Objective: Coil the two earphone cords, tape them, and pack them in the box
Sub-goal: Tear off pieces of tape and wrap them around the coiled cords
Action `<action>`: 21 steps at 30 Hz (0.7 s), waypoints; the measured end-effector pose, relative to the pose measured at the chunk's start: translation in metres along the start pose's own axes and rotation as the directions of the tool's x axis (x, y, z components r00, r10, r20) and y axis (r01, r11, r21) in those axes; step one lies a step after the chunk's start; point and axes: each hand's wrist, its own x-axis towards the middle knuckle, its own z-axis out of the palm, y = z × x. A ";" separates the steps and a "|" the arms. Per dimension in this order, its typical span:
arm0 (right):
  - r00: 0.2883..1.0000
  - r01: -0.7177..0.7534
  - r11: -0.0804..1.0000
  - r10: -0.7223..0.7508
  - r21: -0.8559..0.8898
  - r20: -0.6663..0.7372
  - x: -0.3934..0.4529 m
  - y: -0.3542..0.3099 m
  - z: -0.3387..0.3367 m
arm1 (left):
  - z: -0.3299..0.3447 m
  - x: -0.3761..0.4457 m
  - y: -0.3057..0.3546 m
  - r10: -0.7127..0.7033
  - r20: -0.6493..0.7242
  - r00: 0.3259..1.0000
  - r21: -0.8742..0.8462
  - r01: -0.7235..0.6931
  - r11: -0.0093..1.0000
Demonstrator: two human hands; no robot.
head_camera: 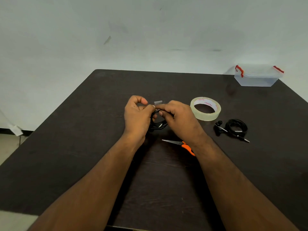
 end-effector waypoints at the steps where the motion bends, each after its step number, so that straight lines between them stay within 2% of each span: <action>1: 1.000 -0.028 0.999 0.028 0.016 0.011 0.000 0.000 -0.001 | 0.000 0.000 -0.001 0.040 0.033 0.999 0.022 -0.040 0.999; 5: 0.992 -0.127 0.989 0.126 0.069 0.023 0.002 0.002 -0.004 | -0.003 0.001 -0.004 0.169 0.209 0.963 0.179 -0.208 0.962; 9: 0.980 -0.190 0.980 0.186 0.057 0.070 0.001 0.005 -0.004 | -0.008 0.003 -0.004 0.268 0.354 0.896 0.333 -0.388 0.859; 12: 0.974 -0.197 0.980 0.198 -0.018 0.113 0.000 0.004 -0.004 | -0.010 0.007 -0.010 0.401 0.389 0.829 0.515 -0.557 0.652; 14: 0.969 -0.200 0.977 0.209 -0.074 0.133 0.001 0.002 -0.004 | -0.010 0.007 -0.012 0.440 0.377 0.815 0.626 -0.574 0.527; 17: 0.969 -0.187 0.974 0.205 -0.132 0.138 0.002 0.000 -0.004 | -0.010 0.007 -0.010 0.499 0.395 0.771 0.692 -0.607 0.391; 21: 0.965 -0.203 0.969 0.222 -0.140 0.143 0.002 0.001 -0.004 | -0.008 0.010 -0.010 0.495 0.440 0.749 0.770 -0.598 0.223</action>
